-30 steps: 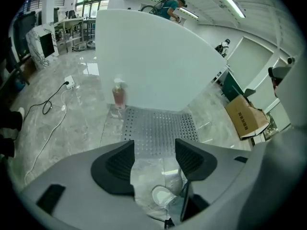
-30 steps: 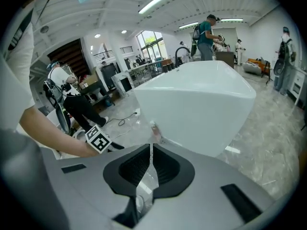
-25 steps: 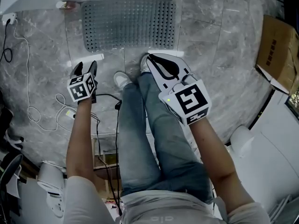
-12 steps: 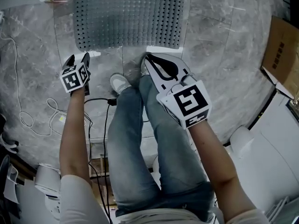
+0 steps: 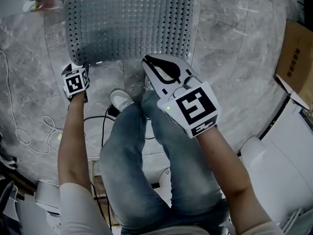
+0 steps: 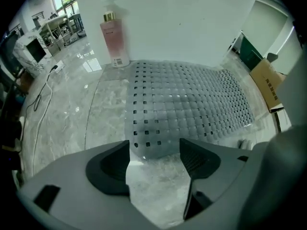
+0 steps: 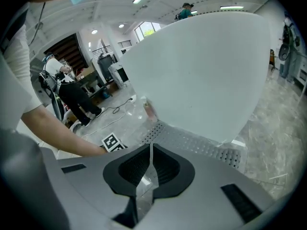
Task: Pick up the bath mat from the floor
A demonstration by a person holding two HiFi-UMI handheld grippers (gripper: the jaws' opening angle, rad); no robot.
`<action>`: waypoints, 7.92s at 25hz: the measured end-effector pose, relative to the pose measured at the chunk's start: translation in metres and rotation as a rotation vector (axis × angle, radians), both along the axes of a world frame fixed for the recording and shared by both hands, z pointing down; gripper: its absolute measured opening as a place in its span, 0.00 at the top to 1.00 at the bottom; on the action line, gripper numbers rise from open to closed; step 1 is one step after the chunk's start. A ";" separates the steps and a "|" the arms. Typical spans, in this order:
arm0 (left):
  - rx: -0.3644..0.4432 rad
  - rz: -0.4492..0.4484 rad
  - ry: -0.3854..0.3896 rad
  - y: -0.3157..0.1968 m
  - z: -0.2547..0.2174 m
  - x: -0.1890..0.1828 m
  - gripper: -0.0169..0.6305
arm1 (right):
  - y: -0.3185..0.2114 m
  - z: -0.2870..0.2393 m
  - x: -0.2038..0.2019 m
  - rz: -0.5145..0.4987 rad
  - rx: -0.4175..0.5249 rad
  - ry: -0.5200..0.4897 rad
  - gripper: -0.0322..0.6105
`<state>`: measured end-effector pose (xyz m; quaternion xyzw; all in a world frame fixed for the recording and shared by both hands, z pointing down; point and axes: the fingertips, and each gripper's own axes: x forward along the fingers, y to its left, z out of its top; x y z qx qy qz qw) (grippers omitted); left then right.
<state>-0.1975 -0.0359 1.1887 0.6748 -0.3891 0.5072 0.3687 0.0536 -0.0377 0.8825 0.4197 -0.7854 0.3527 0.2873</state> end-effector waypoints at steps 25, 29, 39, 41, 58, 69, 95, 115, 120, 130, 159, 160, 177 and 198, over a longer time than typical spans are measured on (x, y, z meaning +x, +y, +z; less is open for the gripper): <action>-0.055 -0.190 -0.009 -0.005 0.070 -0.020 0.46 | -0.036 0.043 0.015 -0.072 0.043 -0.057 0.90; -0.060 -0.171 -0.008 -0.003 0.066 -0.015 0.66 | -0.037 0.044 0.018 -0.065 0.042 -0.060 0.90; -0.102 -0.143 0.013 0.006 0.038 -0.004 0.76 | -0.025 0.034 0.019 -0.054 0.013 -0.073 0.91; -0.108 -0.139 0.013 0.011 0.029 -0.001 0.77 | -0.018 0.030 0.021 -0.058 0.005 -0.064 0.91; -0.066 -0.076 0.056 0.039 -0.066 0.017 0.91 | 0.011 -0.039 0.024 -0.019 -0.034 -0.089 0.91; -0.038 -0.142 0.054 0.043 -0.142 0.005 0.91 | 0.005 -0.101 0.015 -0.027 -0.016 -0.106 0.91; 0.087 -0.337 0.144 0.034 -0.351 0.002 0.91 | 0.029 -0.230 0.016 -0.012 0.005 -0.105 0.91; 0.261 -0.482 0.208 0.014 -0.526 -0.037 0.91 | 0.012 -0.349 -0.020 -0.060 0.078 -0.099 0.91; 0.285 -0.515 0.239 0.016 -0.563 -0.048 0.91 | 0.007 -0.380 -0.035 -0.084 0.101 -0.095 0.91; 0.310 -0.475 0.300 0.013 -0.634 -0.053 0.91 | -0.006 -0.441 -0.076 -0.157 0.148 -0.114 0.91; 0.573 -0.409 0.397 -0.038 -0.907 -0.110 0.91 | -0.047 -0.651 -0.146 -0.146 0.378 -0.203 0.91; 0.578 -0.406 0.401 -0.037 -0.915 -0.108 0.91 | -0.046 -0.659 -0.147 -0.145 0.389 -0.209 0.91; 0.710 -0.391 0.456 -0.013 -1.049 -0.088 0.92 | -0.032 -0.778 -0.136 -0.171 0.532 -0.256 0.91; 0.785 -0.365 0.466 0.002 -1.102 -0.045 0.92 | -0.022 -0.830 -0.091 -0.166 0.610 -0.287 0.91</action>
